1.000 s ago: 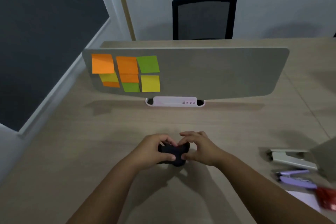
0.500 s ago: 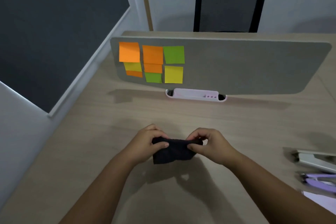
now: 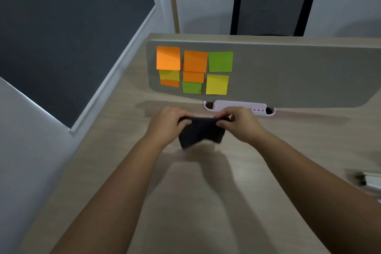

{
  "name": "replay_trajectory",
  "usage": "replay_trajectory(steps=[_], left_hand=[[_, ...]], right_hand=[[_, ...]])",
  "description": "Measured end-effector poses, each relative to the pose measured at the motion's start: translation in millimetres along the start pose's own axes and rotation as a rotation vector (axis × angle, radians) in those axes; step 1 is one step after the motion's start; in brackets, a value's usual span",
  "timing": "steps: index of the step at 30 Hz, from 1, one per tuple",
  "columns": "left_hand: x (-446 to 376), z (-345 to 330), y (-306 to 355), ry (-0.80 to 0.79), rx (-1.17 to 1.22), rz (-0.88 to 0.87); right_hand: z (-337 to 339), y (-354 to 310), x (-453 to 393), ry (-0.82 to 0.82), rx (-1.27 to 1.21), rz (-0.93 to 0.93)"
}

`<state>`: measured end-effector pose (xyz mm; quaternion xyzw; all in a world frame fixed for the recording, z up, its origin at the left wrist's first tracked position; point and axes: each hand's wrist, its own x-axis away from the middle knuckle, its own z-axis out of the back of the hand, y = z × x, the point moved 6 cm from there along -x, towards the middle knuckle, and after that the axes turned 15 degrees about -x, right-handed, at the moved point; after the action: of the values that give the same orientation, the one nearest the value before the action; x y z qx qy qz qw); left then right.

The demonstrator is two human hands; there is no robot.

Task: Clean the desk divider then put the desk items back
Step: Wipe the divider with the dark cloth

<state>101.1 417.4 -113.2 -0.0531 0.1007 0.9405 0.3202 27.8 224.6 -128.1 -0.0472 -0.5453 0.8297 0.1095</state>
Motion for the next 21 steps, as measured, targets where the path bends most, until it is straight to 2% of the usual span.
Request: replay_trajectory(steps=[3, 6, 8, 11, 13, 17, 21], left_hand=[[-2, 6, -12, 0.128, -0.093, -0.071], [22, -21, -30, 0.137, -0.124, -0.14], [50, -47, -37, 0.07, -0.143, -0.181], [102, -92, -43, -0.082, -0.197, -0.288], [134, -112, -48, -0.124, -0.212, -0.335], [178, -130, -51, -0.11, -0.199, -0.336], [198, -128, -49, -0.046, -0.129, -0.242]], right_hand=[[-8, -7, -8, 0.089, 0.056, 0.055], [-38, 3, 1, 0.067, 0.174, 0.177], [-67, 26, 15, -0.032, 0.267, 0.2], [-113, 65, 49, -0.263, 0.365, 0.134], [-132, 81, 71, -0.323, 0.414, 0.204], [-149, 97, 111, -0.293, 0.488, 0.358], [-158, 102, 137, -0.284, 0.548, 0.354]])
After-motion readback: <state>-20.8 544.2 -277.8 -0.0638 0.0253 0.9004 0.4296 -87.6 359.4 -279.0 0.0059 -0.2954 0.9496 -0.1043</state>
